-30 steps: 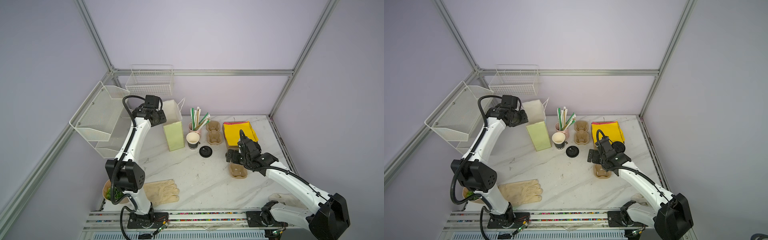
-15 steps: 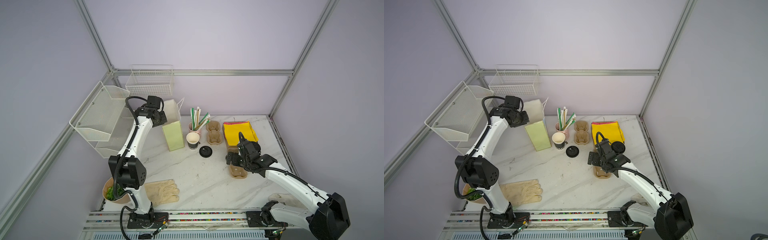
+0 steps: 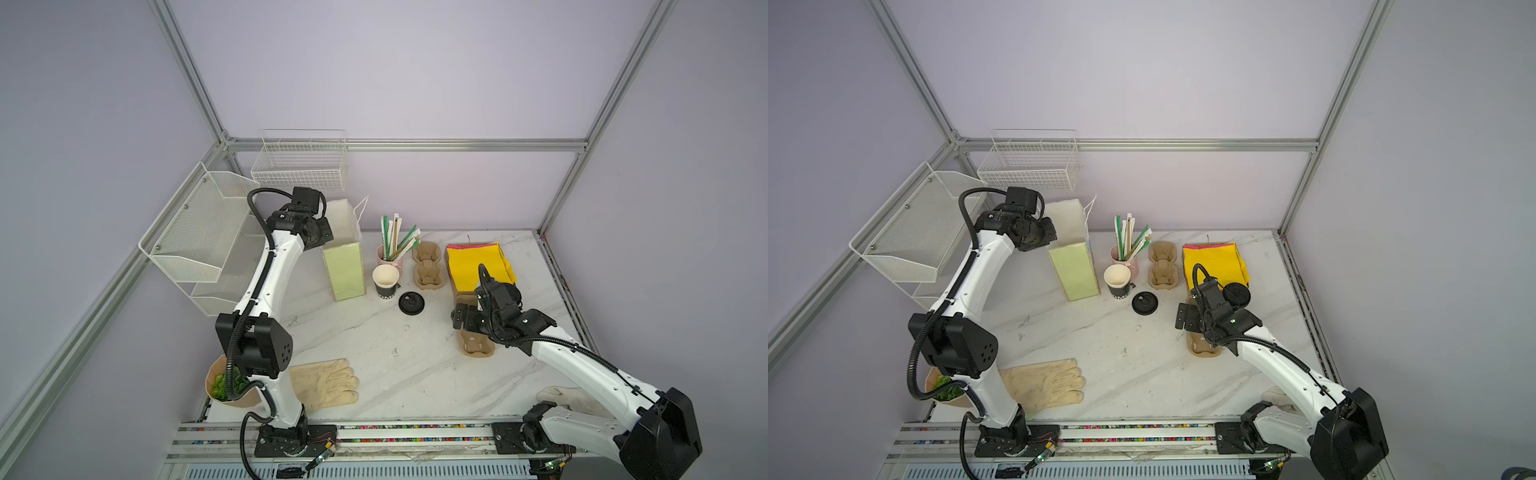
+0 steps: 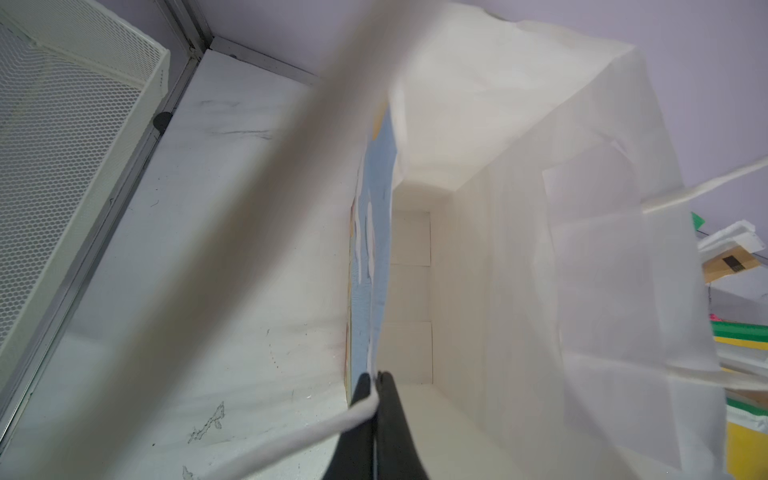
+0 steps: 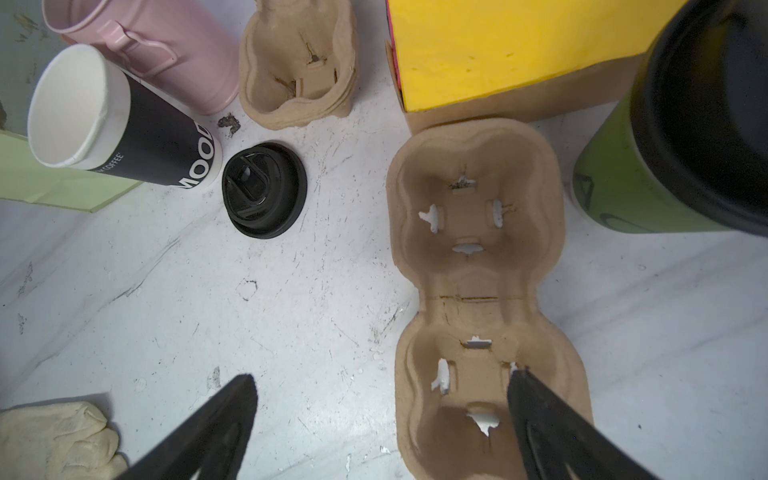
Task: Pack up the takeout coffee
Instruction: 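Reach the left gripper to the paper bag and grasp its rim, then drag the paper bag with the left gripper toward the table center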
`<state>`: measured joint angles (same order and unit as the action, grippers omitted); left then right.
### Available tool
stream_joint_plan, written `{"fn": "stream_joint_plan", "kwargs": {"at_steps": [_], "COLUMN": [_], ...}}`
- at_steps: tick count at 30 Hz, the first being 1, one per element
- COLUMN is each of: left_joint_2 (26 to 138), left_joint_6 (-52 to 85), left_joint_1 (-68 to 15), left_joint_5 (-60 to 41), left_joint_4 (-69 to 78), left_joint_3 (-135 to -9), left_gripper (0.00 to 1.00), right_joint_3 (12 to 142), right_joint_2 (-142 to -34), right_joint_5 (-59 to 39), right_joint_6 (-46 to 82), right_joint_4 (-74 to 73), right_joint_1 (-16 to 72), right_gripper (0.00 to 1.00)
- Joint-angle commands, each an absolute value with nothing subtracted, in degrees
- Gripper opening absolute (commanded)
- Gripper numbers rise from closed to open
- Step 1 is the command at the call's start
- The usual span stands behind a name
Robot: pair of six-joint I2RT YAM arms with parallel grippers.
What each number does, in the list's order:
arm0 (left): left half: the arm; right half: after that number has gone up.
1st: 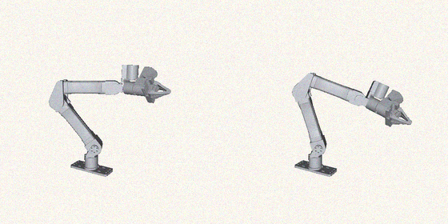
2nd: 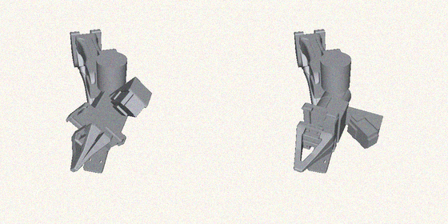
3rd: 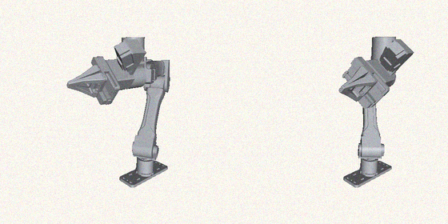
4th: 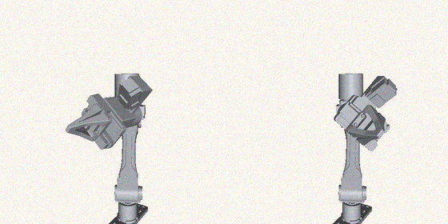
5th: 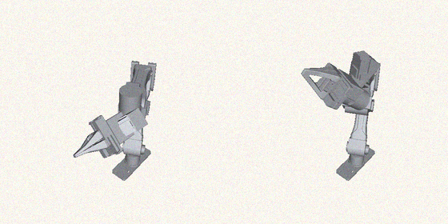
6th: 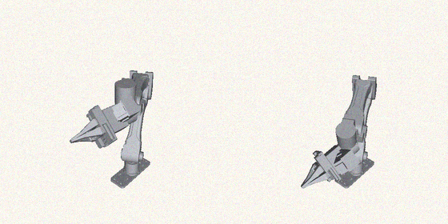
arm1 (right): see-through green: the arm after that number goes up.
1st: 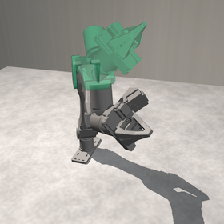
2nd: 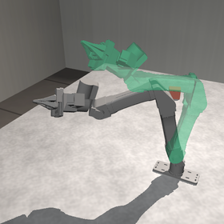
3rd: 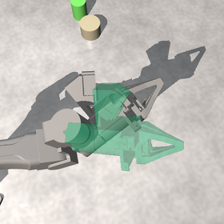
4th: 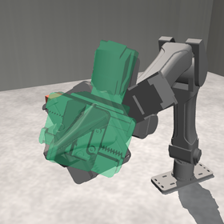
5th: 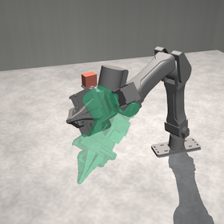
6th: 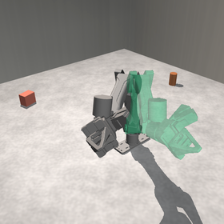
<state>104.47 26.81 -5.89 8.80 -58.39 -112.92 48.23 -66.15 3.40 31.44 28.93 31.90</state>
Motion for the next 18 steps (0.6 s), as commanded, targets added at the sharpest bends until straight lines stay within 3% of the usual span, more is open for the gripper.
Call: {"fn": "stream_joint_plan", "kwargs": {"at_steps": [1,11,18], "left_joint_2": [104.59,100.73,90.28], "left_joint_6": [25.62,26.08,27.48], "left_joint_1": [-5.64,-5.65,-5.65], "left_joint_5": [9.4,9.34,5.64], "left_joint_4": [-58.94,-61.28,-61.27], "left_joint_3": [-117.7,-120.75,-115.57], "left_gripper": [0.0,0.0,0.0], "right_joint_3": [47.9,48.8,48.87], "right_joint_2": [-65.0,-64.84,-63.91], "right_joint_5": [3.25,3.38,3.19], "right_joint_6": [32.08,31.93,31.59], "right_joint_4": [29.09,29.77,30.19], "right_joint_1": [32.34,32.43,32.43], "right_gripper": [0.97,0.97,0.97]}}
